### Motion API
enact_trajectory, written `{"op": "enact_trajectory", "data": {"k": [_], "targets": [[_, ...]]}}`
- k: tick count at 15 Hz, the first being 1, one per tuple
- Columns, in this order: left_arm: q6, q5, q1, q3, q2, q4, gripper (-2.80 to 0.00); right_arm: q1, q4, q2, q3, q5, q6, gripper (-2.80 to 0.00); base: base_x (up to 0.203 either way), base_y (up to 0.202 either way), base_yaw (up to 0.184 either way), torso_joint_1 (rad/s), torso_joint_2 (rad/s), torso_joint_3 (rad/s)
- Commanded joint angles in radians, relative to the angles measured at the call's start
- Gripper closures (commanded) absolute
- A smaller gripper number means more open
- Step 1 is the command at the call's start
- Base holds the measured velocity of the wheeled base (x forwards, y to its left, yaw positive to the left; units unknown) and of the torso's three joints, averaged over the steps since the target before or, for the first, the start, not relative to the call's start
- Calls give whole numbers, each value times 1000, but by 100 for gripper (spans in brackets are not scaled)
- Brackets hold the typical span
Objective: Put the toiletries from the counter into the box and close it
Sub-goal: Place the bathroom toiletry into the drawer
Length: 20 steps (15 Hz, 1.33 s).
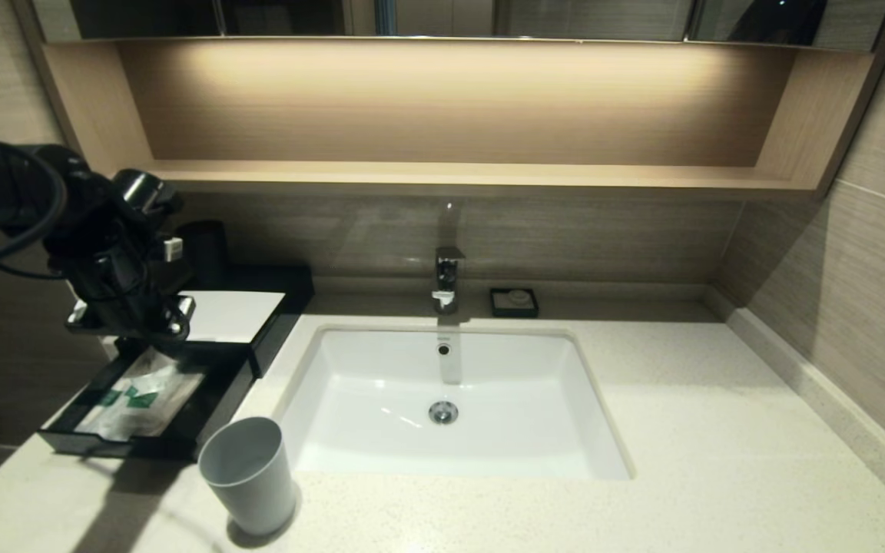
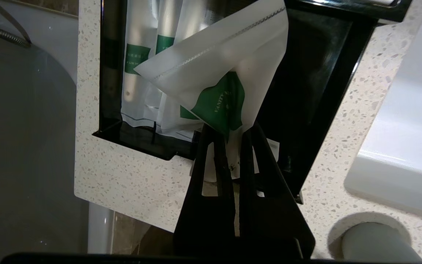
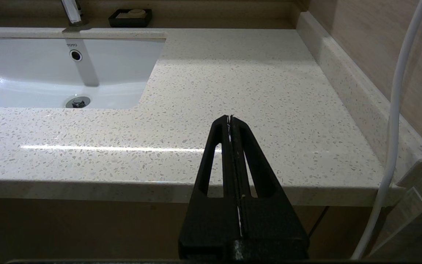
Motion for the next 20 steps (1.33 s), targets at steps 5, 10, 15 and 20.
{"op": "enact_trajectory", "data": {"k": [5, 10, 15, 20], "targets": [[58, 0, 9, 38, 46, 4, 0, 0, 0, 0, 0, 0, 0, 0, 0, 0, 0, 0, 0, 0], [86, -2, 9, 54, 93, 2, 0, 0, 0, -1, 0, 0, 0, 0, 0, 0, 0, 0, 0, 0], [94, -2, 6, 48, 142, -17, 0, 0, 0, -1, 1, 0, 0, 0, 0, 0, 0, 0, 0, 0], [94, -2, 6, 48, 166, -30, 0, 0, 0, 0, 1, 0, 0, 0, 0, 0, 0, 0, 0, 0]]}}
